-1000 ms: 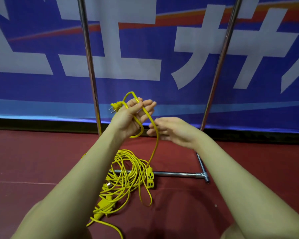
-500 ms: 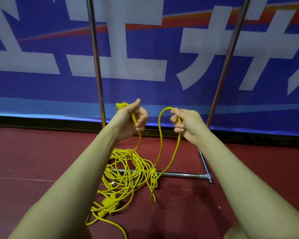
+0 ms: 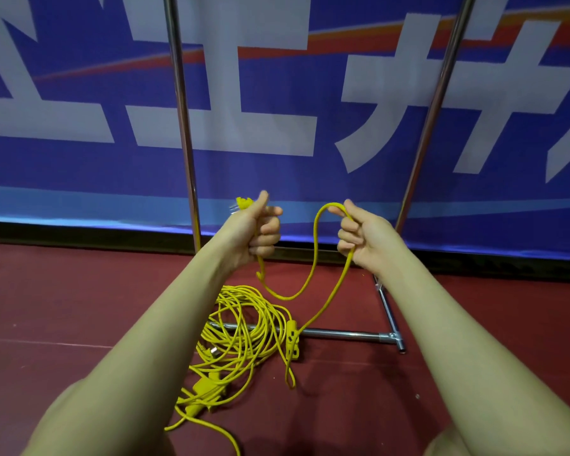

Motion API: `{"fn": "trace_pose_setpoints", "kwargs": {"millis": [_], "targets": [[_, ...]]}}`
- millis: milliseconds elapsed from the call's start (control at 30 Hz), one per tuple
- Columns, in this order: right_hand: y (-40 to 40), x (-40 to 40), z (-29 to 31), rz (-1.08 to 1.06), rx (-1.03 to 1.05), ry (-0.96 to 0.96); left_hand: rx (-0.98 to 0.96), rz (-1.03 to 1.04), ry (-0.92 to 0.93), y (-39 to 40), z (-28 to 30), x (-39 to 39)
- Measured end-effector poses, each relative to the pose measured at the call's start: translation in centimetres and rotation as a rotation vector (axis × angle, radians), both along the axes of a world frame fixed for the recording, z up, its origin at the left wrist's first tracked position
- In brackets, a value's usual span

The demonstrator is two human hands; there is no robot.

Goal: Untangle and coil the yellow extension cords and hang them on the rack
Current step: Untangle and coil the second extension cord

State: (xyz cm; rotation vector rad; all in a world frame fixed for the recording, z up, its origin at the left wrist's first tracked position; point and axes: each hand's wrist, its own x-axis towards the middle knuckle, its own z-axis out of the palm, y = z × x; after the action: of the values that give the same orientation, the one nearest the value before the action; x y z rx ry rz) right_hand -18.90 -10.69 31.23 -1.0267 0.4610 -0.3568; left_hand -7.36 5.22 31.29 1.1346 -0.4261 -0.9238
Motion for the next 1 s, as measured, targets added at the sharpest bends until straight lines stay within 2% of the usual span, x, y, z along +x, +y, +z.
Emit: {"fn": "trace_pose_setpoints", "kwargs": {"millis": [100,233,433,533,633,800,933,1000], "targets": [[0.1,-0.5,0.0,0.040,-0.074,0.011,0.019,0.029,0.042,-0.1,-0.1,0.2],[0.3,-0.7,0.0,0.056,-0.074,-0.024,-0.105,0.046,0.128,0.5,0.0,0.6],[0.5,-0.9,0.4,0.163,-0.034,-0.110,-0.185,0.025,0.052,0.6,0.5,0.0],[0.4,-1.0,0.5,0.234,-0.108,-0.098,-0.197,0.038,0.024,0.6,0.5,0.0],[0.2,-1.2,0.1,0.270,-0.236,-0.069,-0.282,0.089,0.110,0.7,0.5,0.5],[0.2,-1.5,-0.7,0.284,-0.494,0.172,-0.362,0.108,0.172,1.3,0.8,1.0],[0.0,-1.2,-1.9,0.175,-0.678,0.385,-0.329,0.023,0.180,1.8,1.1,0.8],[-0.2,-1.1,-2.5,0.077,-0.694,0.450,-0.261,-0.008,0.136,1.9,1.1,0.8]]}}
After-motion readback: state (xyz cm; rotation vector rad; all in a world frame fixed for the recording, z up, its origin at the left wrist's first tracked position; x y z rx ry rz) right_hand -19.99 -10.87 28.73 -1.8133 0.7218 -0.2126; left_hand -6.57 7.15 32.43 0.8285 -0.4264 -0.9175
